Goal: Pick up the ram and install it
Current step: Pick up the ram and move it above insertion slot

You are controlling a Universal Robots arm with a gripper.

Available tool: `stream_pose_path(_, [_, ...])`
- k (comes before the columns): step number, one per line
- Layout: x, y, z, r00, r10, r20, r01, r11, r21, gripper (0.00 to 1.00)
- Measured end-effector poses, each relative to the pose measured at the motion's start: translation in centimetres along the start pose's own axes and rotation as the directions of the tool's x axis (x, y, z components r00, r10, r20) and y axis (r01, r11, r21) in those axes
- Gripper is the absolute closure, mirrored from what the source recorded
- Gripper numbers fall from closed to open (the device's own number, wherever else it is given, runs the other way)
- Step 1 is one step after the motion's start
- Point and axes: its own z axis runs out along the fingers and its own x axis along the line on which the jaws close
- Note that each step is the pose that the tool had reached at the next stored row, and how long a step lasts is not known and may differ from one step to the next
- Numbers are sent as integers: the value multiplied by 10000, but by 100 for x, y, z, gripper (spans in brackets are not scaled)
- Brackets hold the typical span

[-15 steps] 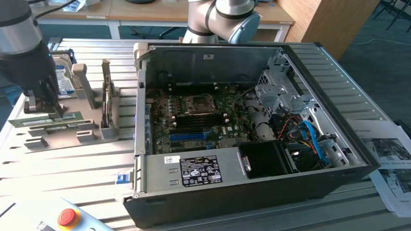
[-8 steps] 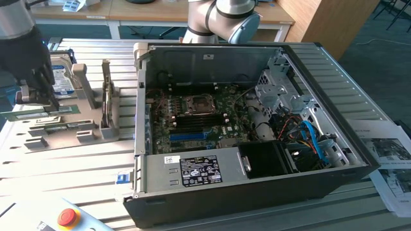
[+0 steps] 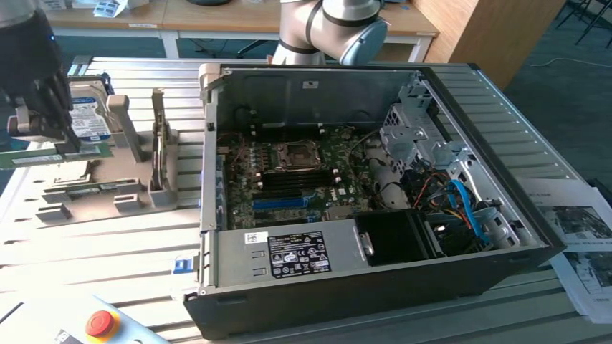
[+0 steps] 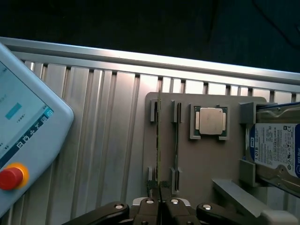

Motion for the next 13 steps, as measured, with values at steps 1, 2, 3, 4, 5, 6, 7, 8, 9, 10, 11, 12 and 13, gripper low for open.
stream_pose_path(1, [-1, 1, -31, 10000, 1, -10, -1, 10000, 0, 88])
stream_pose_path(2, [-1, 2, -63, 10000, 2, -21, -2, 10000, -1, 88])
stream_pose_path(3, [-2, 4, -96, 10000, 2, -32, -2, 10000, -2, 88])
stream_pose_path(4, [-3, 5, -128, 10000, 3, -43, -3, 10000, -4, 88])
stream_pose_path(5, [-3, 6, -158, 10000, 4, -54, -4, 10000, -5, 88])
stream_pose_path(6, [-4, 7, -190, 10000, 4, -66, -4, 10000, -7, 88])
stream_pose_path(7, [-4, 9, -219, 10000, 5, -77, -5, 10000, -8, 88])
stream_pose_path(8, [-5, 10, -248, 10000, 5, -88, -5, 10000, -9, 88])
stream_pose_path(9, [-5, 11, -277, 10000, 6, -99, -6, 10000, -10, 88])
stream_pose_path(10, [-6, 12, -304, 9999, 6, -109, -7, 10000, -10, 88])
stream_pose_path(11, [-6, 13, -333, 9999, 7, -122, -7, 10000, -12, 88])
stream_pose_path(12, [-7, 15, -358, 9999, 8, -132, -8, 10000, -13, 88])
stream_pose_path(13, [-7, 16, -384, 9999, 8, -144, -8, 10000, -14, 88])
